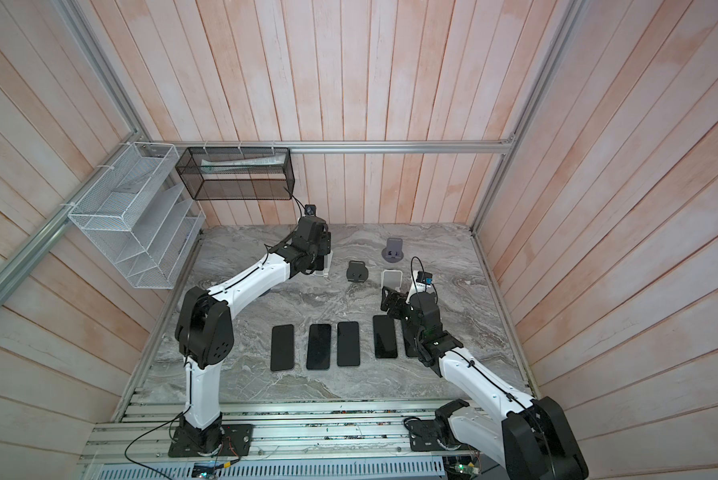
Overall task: Remove the phone from the phone stand
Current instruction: 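Lift the black phone up off the white stand with the left gripper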
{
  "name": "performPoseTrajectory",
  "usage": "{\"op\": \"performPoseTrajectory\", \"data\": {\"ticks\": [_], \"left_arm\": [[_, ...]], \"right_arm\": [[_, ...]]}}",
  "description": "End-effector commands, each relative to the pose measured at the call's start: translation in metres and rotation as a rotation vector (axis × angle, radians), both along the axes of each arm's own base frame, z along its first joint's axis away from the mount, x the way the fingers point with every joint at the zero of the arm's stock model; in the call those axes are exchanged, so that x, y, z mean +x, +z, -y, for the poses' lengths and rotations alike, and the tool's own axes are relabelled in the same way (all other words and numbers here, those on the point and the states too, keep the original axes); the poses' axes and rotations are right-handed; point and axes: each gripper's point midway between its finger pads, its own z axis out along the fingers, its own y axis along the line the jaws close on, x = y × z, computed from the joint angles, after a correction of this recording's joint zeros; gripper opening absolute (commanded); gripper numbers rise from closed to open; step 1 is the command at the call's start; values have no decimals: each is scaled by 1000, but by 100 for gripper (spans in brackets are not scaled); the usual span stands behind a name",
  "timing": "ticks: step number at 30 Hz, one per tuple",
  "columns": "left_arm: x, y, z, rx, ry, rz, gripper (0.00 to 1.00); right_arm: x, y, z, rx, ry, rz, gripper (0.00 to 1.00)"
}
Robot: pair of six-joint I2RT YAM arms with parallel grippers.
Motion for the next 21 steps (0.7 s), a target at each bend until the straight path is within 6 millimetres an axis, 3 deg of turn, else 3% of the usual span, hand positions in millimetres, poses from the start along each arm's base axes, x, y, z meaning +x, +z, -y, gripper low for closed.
{"op": "performPoseTrajectory", "data": {"ticks": [1,5,11,21], "left_arm": [[-27,10,-8,-37,14,-5,65],[-55,-19,-19,-47,31,-85,64],[-82,-68,-31,-17,55,-201,61],[-85,-115,-38,36,23,-294,59]], "right_arm": [[0,7,1,-1,-17,40,84],[0,3,-6,-1,6,28,84],[0,-1,-10,-5,15,20,84],[-1,-5,-14,-4,24,16,83]]}}
